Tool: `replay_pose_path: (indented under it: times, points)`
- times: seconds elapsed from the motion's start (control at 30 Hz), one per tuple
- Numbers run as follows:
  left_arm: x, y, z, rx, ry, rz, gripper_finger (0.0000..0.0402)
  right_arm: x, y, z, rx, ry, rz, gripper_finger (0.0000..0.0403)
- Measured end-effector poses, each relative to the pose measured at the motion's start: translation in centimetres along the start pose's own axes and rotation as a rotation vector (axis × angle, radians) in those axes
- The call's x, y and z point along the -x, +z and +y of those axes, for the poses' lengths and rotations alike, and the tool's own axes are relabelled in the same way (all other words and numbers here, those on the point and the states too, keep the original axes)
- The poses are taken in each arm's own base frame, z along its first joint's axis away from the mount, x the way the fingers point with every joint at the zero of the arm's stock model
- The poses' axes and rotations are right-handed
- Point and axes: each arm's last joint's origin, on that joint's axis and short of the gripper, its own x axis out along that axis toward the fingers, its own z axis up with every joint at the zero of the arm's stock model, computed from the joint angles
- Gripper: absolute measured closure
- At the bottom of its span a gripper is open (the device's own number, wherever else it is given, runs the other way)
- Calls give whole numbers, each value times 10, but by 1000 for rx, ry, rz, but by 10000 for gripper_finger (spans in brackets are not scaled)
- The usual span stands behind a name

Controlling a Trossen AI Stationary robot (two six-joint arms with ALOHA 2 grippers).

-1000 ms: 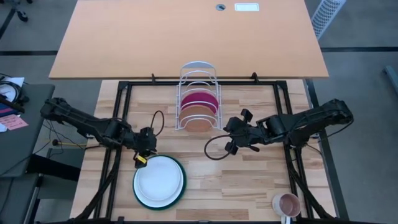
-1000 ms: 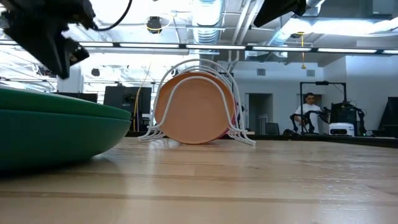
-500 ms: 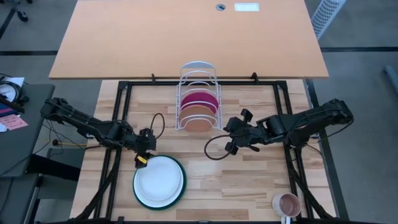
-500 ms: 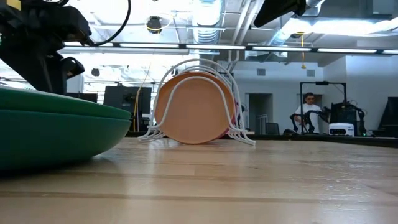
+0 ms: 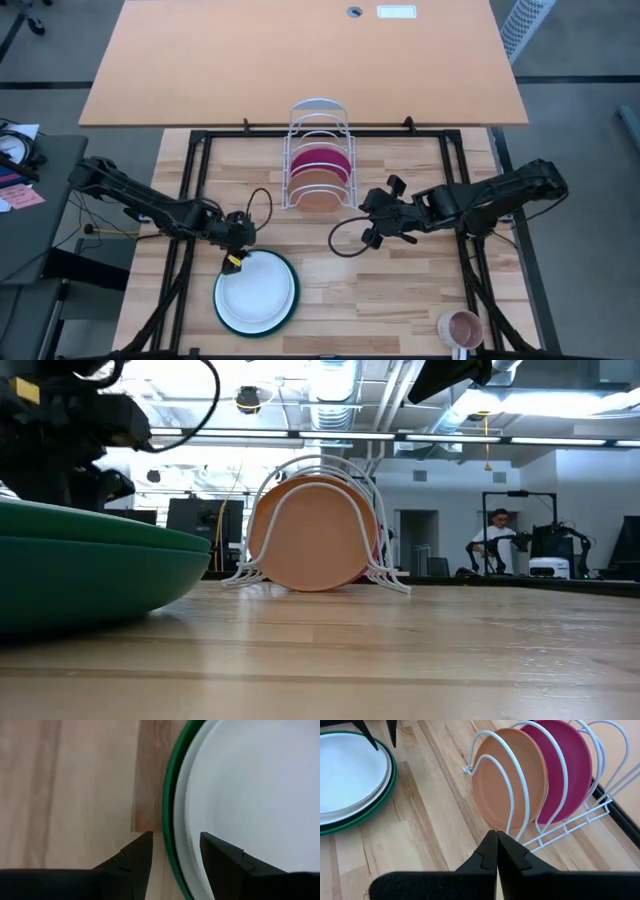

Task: Sort dishes
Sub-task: Put the white plate on the dish rack

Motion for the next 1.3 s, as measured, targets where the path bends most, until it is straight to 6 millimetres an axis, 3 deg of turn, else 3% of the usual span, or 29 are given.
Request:
replay_pose_path:
  times: [0.37,0.83,1.1,1.3]
  points:
    - [-23,-1,-1,105,37,99,243,0,0,0,0,0,0,396]
    - [-18,11,-5,74,89,38,253,-1,3,2,-19,17,-21,396]
    - [-21,6,-2,76,109,43,253,-35,16,50,63,329,-147,385]
    - [-21,6,-2,69,118,38,254,-75,28,72,69,399,-141,366]
